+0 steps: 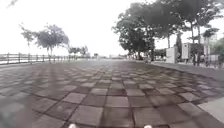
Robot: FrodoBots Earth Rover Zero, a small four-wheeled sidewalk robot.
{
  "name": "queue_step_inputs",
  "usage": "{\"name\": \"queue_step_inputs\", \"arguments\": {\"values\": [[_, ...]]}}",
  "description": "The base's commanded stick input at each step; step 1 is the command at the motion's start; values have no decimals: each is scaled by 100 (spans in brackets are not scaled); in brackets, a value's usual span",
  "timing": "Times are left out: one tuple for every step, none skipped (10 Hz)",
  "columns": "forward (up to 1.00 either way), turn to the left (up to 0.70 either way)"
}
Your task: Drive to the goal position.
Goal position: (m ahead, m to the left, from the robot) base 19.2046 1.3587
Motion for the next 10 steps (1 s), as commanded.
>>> {"name": "queue_step_inputs", "arguments": {"values": [[100,-40],[100,-40],[100,-40],[100,-40],[100,-40],[100,-40],[100,-40],[100,-40],[100,-40],[100,-40]]}}
